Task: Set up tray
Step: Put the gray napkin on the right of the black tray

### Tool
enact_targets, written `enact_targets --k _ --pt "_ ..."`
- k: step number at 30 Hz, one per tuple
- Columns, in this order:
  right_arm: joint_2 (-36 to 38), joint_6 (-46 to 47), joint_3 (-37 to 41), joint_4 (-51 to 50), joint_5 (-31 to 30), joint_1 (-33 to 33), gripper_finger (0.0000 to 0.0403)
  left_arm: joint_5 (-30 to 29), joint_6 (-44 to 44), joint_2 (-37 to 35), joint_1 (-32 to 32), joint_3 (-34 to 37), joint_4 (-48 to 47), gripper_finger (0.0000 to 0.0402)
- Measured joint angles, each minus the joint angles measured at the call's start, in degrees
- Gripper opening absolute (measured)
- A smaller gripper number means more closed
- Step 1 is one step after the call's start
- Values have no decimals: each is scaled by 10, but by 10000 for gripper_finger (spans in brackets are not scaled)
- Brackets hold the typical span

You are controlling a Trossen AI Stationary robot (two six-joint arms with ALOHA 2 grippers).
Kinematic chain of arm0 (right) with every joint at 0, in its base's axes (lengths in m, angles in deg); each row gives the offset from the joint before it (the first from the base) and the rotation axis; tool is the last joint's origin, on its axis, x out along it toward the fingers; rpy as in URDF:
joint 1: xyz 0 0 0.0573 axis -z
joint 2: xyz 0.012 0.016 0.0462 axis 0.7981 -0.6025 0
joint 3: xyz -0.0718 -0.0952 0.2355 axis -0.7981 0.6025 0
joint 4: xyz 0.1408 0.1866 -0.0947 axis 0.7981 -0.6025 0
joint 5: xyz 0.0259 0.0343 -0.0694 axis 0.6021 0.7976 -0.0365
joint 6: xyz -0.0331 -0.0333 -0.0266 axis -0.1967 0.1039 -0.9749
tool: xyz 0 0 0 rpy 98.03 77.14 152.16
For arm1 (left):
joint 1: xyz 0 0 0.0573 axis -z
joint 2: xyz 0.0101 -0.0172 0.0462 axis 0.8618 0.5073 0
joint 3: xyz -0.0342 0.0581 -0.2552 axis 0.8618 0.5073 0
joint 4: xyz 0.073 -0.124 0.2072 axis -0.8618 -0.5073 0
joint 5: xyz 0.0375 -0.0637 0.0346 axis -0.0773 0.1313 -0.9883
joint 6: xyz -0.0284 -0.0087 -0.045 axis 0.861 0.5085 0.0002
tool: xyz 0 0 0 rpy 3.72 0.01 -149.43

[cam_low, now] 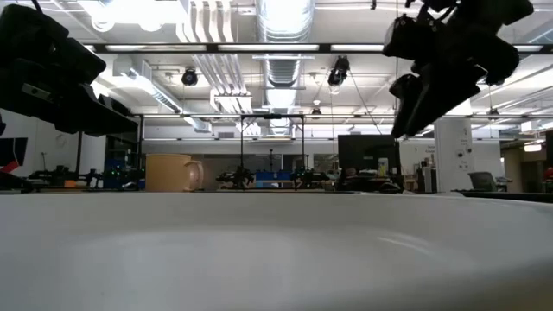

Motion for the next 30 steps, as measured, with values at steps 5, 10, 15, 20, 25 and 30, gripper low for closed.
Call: enact_targets --k 5,10,15,20,25,30 --pt "-12 -23 9 -74 -118 -64 215 0 0 0 0 0 0 0" --pt "-19 33 33 -110 -189 -115 214 0 0 0 0 0 0 0" --pt "-17 82 85 -111 -204 -130 214 0 0 0 0 0 0 0" --pt "-17 120 123 -104 -221 -132 214 0 0 0 0 0 0 0" --pt "-18 124 151 -84 -238 -133 214 0 0 0 0 0 0 0" --pt "-34 125 165 -49 -239 -133 214 0 0 0 0 0 0 0"
